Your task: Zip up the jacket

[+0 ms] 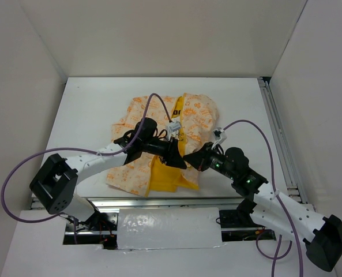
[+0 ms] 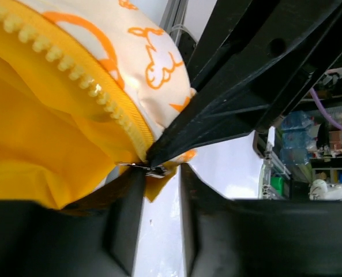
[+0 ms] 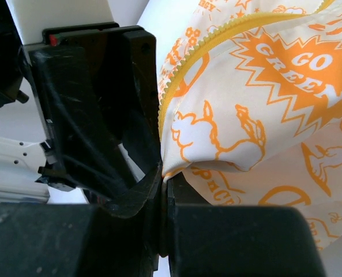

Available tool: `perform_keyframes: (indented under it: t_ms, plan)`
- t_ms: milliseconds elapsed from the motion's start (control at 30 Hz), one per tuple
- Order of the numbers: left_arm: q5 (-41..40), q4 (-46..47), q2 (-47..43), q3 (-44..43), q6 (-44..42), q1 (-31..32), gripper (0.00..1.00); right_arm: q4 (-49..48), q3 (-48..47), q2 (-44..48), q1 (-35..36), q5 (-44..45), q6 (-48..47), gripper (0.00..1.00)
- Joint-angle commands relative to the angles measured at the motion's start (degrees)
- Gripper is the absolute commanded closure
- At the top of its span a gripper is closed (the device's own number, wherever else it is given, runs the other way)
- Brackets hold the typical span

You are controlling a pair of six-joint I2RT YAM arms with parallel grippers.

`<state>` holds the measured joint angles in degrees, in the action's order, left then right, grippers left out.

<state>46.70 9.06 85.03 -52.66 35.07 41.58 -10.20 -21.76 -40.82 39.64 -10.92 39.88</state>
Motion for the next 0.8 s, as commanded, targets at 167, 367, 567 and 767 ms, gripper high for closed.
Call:
perform_keyframes:
  t_ms: [167, 367, 567, 767]
  plan:
    - [-0.28, 3.25, -1.45, -1.92, 0.44, 0.96, 0.91, -3.44, -1.44, 1.88, 1.14, 3.44, 1.69, 0.86]
    - [-3.18, 1.84, -3.47, -1.21, 0.26, 1.04, 1.00, 5.52, -4.69, 1.71, 1.14, 3.62, -1.64, 0.61]
    - [-4.24, -0.53, -5.23, -0.95, -1.14, 1.04, 1.00, 20.03, -10.05, 1.53, 1.49, 9.41, -4.81, 0.37]
    - [-4.77, -2.12, -5.67, 0.37, -1.58, 1.04, 1.00, 22.94, -12.08, 4.17, 1.58, 8.20, -6.39, 0.33]
